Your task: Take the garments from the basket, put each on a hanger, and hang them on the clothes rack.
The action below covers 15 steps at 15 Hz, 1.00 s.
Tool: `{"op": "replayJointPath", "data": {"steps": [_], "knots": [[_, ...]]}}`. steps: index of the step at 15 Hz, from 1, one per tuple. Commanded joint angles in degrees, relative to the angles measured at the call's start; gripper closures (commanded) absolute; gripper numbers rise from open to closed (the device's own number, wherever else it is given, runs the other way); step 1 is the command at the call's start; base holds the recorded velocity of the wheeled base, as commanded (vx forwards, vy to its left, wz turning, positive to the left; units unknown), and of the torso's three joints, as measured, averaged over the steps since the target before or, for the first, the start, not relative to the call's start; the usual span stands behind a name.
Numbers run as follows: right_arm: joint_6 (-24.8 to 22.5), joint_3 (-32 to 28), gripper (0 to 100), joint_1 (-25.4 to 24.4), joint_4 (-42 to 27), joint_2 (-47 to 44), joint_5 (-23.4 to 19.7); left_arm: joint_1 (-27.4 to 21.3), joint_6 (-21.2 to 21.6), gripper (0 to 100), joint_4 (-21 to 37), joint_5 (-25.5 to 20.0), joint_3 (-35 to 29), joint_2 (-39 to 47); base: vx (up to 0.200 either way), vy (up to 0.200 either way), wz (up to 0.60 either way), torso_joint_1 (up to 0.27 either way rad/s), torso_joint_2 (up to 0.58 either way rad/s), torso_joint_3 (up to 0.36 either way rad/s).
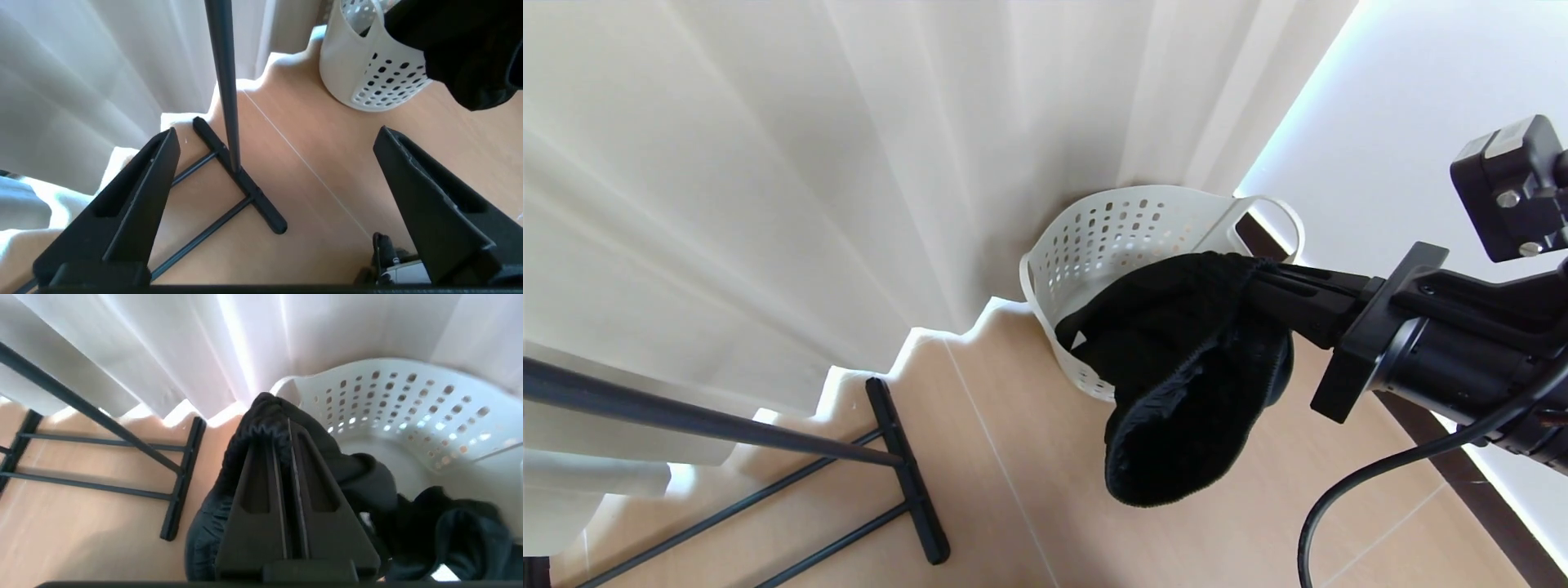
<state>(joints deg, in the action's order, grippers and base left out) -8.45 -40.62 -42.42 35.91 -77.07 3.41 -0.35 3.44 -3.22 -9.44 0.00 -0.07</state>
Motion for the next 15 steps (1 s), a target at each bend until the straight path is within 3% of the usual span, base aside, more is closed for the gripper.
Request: {"op": "replayJointPath", "data": {"steps": [1, 7, 15], "knots": [[-0.6, 0.8, 100, -0.03, 0.12, 0.08, -0.16, 0.0, -0.01, 0, -0.03, 0.03, 0.0, 0.07, 0.0, 0.0, 0.0, -0.007, 0.0, 0.212], [-0.69, 1.07, 100, 0.41, 0.21, 0.16, 0.1, 0.0, -0.1, 0, -0.03, 0.12, 0.0, 0.07, 0.0, 0.0, 0.0, 0.004, -0.04, 0.159], [-0.69, 1.33, 100, 1.03, 0.21, 0.08, 0.01, 0.0, -0.1, 0, -0.03, 0.12, 0.0, 0.07, 0.0, 0.0, 0.0, 0.076, -0.41, -0.141]]}}
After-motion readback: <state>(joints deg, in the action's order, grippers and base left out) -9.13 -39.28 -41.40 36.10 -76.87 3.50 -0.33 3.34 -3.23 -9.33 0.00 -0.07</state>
